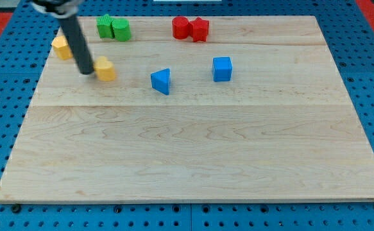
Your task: Move the yellow heart and blue triangle in a diagonal line
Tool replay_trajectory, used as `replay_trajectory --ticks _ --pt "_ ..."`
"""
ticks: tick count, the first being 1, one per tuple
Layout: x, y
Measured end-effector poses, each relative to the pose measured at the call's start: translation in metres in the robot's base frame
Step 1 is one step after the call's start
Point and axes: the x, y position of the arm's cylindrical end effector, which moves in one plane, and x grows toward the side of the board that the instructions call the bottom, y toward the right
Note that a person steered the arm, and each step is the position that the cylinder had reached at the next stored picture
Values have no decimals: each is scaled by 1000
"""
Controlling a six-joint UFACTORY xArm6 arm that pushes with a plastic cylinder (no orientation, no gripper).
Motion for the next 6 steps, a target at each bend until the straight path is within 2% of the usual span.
replay_trajectory --ticks 1,2,3,5,6 --pt "11 -10" --pt "73 8" --pt "82 81" --pt "86 126" --pt "63 128"
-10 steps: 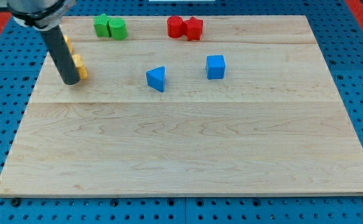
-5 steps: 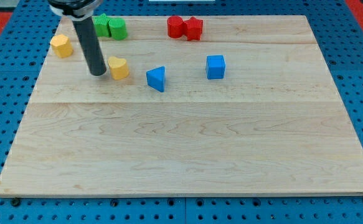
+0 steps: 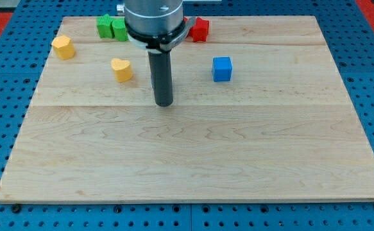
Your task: Move the yellow heart and blue triangle in a diagonal line
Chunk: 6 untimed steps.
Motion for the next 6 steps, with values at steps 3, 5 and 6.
replay_trajectory --ticks 3,5,6 --pt "-26 0" --pt "-3 -16" --pt "-14 -41"
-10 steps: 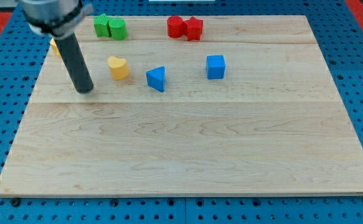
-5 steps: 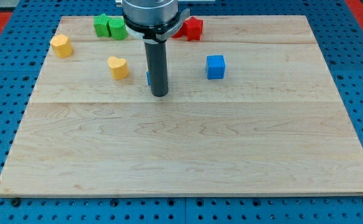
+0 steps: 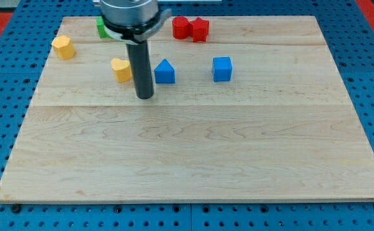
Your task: Move the yellow heart and blue triangle in a diagonal line
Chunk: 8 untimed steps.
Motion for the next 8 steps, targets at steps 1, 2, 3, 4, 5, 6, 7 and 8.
replay_trajectory --ticks 1,2,3,4,5,6,7,8 --pt "-27 -9" --pt "-57 -42" --pt "-39 -51" --pt "12 10" --pt "16 110" --pt "16 199" --pt "16 264" --pt "16 299"
